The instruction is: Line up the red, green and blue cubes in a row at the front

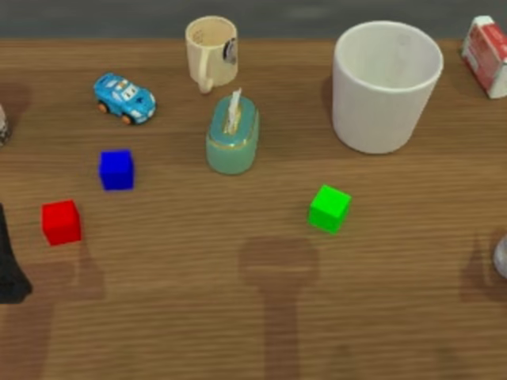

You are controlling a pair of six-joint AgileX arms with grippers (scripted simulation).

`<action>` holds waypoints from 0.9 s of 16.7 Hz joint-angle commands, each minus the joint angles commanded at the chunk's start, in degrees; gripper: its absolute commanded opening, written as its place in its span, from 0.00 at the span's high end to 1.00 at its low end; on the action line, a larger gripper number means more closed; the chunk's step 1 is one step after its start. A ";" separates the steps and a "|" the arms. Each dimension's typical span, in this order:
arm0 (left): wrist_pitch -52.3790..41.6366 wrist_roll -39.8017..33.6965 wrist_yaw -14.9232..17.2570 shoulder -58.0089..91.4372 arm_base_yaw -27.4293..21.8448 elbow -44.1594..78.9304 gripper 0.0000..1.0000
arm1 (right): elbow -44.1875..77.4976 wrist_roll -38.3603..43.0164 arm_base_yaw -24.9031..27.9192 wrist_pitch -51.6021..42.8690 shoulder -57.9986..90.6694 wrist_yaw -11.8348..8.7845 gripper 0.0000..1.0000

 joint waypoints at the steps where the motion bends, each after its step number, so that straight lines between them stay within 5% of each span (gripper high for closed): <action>1: 0.00 0.00 0.00 0.00 0.00 0.00 0.00 | 0.00 0.00 0.00 0.00 0.00 0.00 0.00; 7: -5.60 7.23 -0.09 9.00 -0.21 8.45 0.00 | 0.00 0.00 0.00 0.00 0.00 0.00 0.00; 15: -27.59 34.47 0.12 51.99 -1.70 38.62 0.00 | 0.00 0.00 0.00 0.00 0.00 0.00 0.00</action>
